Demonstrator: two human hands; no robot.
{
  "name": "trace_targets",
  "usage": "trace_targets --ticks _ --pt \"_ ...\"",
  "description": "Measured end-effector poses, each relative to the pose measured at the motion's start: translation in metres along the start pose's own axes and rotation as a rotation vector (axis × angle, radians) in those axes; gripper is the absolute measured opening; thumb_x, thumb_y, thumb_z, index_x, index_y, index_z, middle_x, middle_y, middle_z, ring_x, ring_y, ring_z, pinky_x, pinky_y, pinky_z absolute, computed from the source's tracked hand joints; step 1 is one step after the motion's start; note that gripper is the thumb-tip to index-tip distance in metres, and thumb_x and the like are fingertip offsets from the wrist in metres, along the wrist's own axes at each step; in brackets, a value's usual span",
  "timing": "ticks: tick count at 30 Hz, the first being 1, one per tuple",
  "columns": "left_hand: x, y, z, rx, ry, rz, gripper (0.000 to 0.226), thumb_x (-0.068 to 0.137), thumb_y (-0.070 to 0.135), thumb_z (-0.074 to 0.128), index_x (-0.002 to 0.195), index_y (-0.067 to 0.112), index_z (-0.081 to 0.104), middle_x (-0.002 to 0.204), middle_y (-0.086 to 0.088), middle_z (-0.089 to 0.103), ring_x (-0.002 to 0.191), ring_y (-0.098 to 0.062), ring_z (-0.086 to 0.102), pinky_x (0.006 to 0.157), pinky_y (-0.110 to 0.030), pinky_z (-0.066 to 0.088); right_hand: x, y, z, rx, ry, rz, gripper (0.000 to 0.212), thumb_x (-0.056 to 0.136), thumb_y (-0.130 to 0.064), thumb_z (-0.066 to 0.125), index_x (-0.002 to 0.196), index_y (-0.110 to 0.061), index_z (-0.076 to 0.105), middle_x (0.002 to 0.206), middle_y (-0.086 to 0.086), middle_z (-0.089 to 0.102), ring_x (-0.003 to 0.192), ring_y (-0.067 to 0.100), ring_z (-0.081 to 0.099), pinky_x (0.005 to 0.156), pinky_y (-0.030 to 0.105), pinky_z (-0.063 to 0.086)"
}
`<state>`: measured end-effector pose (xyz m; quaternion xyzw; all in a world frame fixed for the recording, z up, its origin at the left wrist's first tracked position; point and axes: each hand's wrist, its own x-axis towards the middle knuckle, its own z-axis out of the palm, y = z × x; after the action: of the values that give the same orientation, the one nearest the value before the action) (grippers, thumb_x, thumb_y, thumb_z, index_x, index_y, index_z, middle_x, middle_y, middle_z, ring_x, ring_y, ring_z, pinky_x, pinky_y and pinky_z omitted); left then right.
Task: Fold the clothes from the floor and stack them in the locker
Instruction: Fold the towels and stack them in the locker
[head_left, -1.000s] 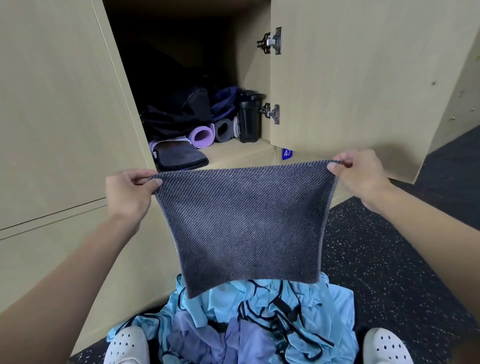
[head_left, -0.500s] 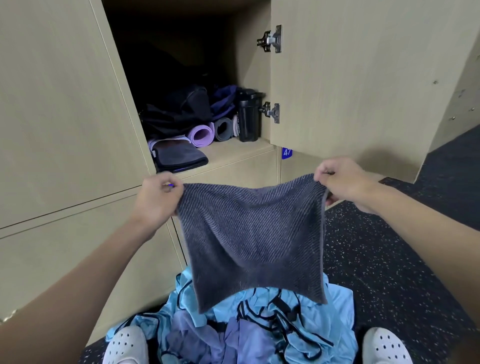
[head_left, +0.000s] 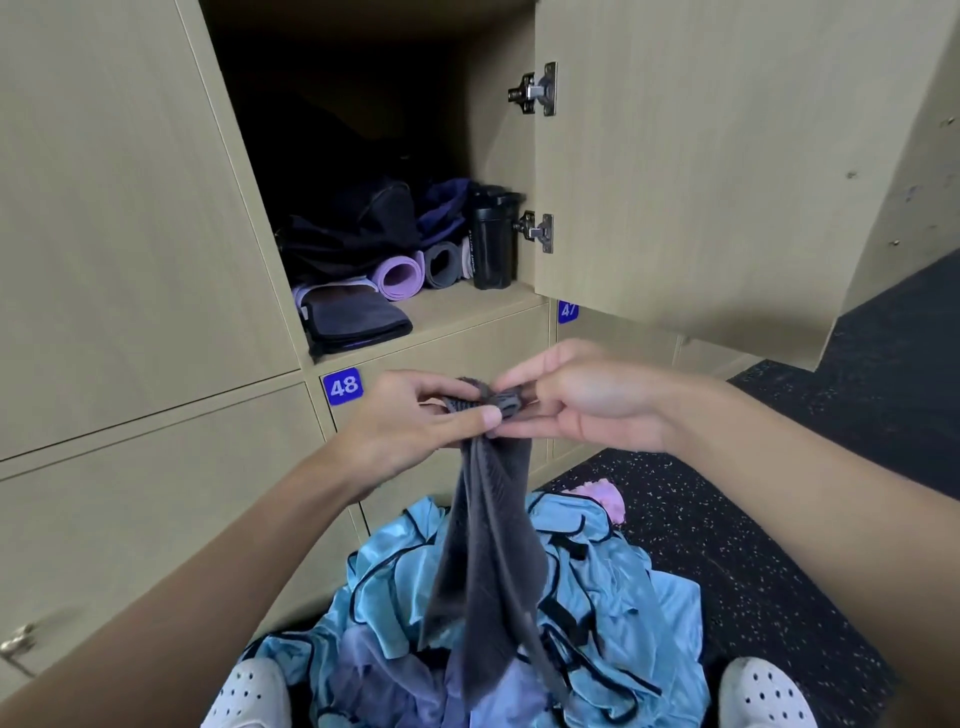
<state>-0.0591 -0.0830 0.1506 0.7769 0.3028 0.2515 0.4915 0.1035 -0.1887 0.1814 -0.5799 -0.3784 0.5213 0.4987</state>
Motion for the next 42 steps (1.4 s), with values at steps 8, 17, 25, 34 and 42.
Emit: trace_targets --ticks 8,17,25,34,42 --pt "-0.004 0.001 -0.001 0.111 0.115 0.114 0.017 0.089 0.011 0.072 0.076 0.021 0.077 0.083 -0.019 0.075 0.070 -0.022 0.062 0.079 -0.036 0.055 -0.010 0.000 0.009 -0.191 -0.059 -0.092 0.041 0.093 0.020 0.040 0.100 -0.011 0.067 0.088 0.009 0.075 0.095 0.022 0.072 0.091 0.032 0.057" --pt "-0.011 0.006 0.004 0.058 0.124 0.172 0.017 0.078 0.005 0.081 0.078 0.018 0.071 0.079 0.000 0.075 0.069 -0.008 0.065 0.070 -0.022 0.054 -0.007 0.003 0.003 -0.123 -0.093 -0.112 0.047 0.093 0.021 0.044 0.134 0.001 0.052 0.095 0.015 0.069 0.094 0.024 0.072 0.089 0.033 0.058" --pt "-0.015 0.010 -0.006 -0.008 0.170 0.197 0.009 0.081 0.011 0.064 0.074 0.014 0.069 0.064 0.006 0.060 0.056 -0.011 0.046 0.052 -0.023 0.036 -0.007 0.011 -0.028 -0.837 0.009 -0.044 0.025 0.088 -0.027 0.073 0.111 -0.029 0.063 0.136 -0.007 0.050 0.131 0.013 0.042 0.115 0.044 0.029" --pt "-0.009 0.014 -0.014 0.063 0.327 0.239 0.022 0.087 -0.005 0.056 0.070 0.007 0.062 0.056 -0.002 0.042 0.050 -0.008 0.029 0.047 -0.018 0.024 -0.013 -0.009 -0.028 -0.823 0.204 -0.510 0.036 0.084 -0.013 0.075 0.067 -0.016 0.044 0.066 -0.007 0.048 0.056 -0.001 0.042 0.054 0.012 0.034" --pt "-0.013 0.016 -0.015 0.103 0.362 0.281 0.022 0.086 -0.005 0.057 0.071 0.010 0.063 0.054 0.012 0.049 0.048 -0.002 0.039 0.050 -0.011 0.031 -0.020 -0.005 -0.033 -1.097 -0.032 -0.284 0.010 0.088 -0.017 0.072 0.084 -0.013 0.065 0.088 -0.004 0.067 0.074 -0.003 0.061 0.063 0.014 0.043"
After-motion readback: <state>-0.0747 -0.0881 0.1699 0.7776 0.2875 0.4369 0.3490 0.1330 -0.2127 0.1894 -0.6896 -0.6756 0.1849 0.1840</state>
